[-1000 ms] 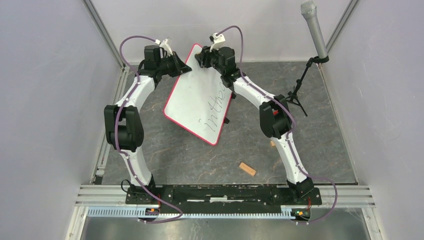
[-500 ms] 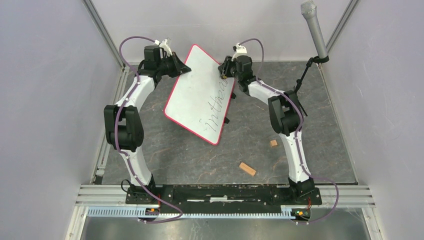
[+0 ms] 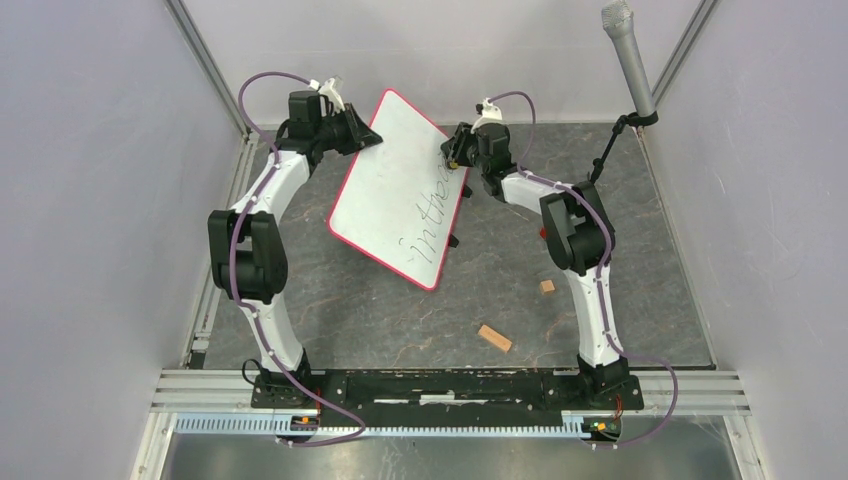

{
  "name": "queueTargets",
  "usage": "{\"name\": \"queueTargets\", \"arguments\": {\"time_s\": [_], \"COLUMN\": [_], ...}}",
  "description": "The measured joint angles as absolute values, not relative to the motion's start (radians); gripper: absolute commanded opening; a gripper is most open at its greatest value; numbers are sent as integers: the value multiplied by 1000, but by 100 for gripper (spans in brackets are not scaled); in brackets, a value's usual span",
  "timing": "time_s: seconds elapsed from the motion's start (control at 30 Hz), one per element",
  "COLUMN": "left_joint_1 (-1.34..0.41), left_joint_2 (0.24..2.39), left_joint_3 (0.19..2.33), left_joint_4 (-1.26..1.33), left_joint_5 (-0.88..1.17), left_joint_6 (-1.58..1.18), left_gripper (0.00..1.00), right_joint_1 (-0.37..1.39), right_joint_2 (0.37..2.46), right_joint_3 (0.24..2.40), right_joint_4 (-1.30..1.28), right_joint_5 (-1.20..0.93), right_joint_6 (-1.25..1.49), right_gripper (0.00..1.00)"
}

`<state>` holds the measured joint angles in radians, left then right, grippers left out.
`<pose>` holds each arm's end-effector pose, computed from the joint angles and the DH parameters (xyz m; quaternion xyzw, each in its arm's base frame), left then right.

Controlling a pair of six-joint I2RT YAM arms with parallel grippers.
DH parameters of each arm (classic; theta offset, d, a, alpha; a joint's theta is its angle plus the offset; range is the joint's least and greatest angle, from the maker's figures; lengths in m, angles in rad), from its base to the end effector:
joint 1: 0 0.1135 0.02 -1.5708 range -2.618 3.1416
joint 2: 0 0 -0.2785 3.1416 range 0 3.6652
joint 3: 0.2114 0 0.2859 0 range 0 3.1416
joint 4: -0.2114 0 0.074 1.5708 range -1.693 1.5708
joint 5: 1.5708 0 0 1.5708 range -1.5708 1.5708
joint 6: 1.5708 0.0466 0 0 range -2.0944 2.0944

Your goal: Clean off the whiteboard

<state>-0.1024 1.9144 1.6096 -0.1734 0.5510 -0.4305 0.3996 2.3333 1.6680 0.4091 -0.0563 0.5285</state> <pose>0.4943 -0.0753 0.2967 0.0052 0.8343 -0.3559 0.4211 0.5387 0.2304 0.1590 0.0338 0.7908 0.2933 0.5362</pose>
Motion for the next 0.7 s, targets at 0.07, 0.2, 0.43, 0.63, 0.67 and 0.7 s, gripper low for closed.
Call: {"name": "queueTargets", "arguments": {"time_s": [0.07,0.2,0.43,0.63,0.67,0.7], "left_joint_1": [-104,-107,-107,-107,-107,-107], "left_joint_2": [1914,1914,1892,1822,1811,1799], "left_joint_3": [1611,1615,1637,1637,1636,1635], "left_joint_4": [-179,-207,-307,-361,-369,-377], "left_joint_5": [537,502,393,319,314,308], "left_joint_6": [-418,-409,-397,-395,-395,-395], "left_gripper": [55,67,91,100,100,100], "right_joint_1": [403,419,432,415,412,410], "right_joint_2": [2317,2268,2215,2215,2215,2214], "right_joint_3": [1651,1604,1575,1573,1572,1572], "right_joint_4": [396,368,323,312,311,308], "right_joint_5": [-69,-89,-128,-180,-185,-192], "right_joint_6": [526,501,424,384,378,373], "right_gripper": [58,73,92,98,98,98]}}
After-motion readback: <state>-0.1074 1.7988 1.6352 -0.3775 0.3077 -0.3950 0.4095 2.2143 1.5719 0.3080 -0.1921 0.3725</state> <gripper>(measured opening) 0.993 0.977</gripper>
